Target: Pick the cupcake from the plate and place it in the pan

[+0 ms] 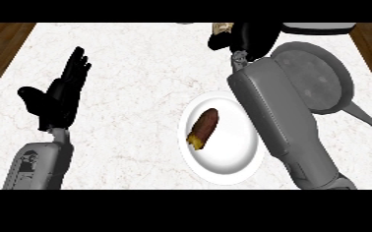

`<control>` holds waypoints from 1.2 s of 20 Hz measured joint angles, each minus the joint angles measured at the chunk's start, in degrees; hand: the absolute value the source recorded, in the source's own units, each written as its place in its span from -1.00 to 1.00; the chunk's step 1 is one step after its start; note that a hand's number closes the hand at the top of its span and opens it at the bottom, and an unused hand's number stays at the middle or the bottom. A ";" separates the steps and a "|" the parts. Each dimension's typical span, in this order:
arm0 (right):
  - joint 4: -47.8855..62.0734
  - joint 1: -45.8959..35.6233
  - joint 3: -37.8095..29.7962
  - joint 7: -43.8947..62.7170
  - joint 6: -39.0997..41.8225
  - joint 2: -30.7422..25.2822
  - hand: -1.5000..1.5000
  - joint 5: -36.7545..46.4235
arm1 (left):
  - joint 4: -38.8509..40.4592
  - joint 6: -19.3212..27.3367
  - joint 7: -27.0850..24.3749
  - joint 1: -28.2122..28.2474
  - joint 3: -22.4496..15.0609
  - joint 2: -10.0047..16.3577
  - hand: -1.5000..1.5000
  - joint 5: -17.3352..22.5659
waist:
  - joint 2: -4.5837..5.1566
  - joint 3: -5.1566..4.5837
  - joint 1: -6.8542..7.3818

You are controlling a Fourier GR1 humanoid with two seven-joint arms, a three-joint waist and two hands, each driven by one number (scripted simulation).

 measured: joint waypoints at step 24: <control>30.19 10.01 -23.72 -31.83 -23.84 -24.88 1.00 -10.98 | 0.15 -1.09 -1.10 0.25 0.16 -0.45 0.00 -0.17 | 0.58 0.12 0.74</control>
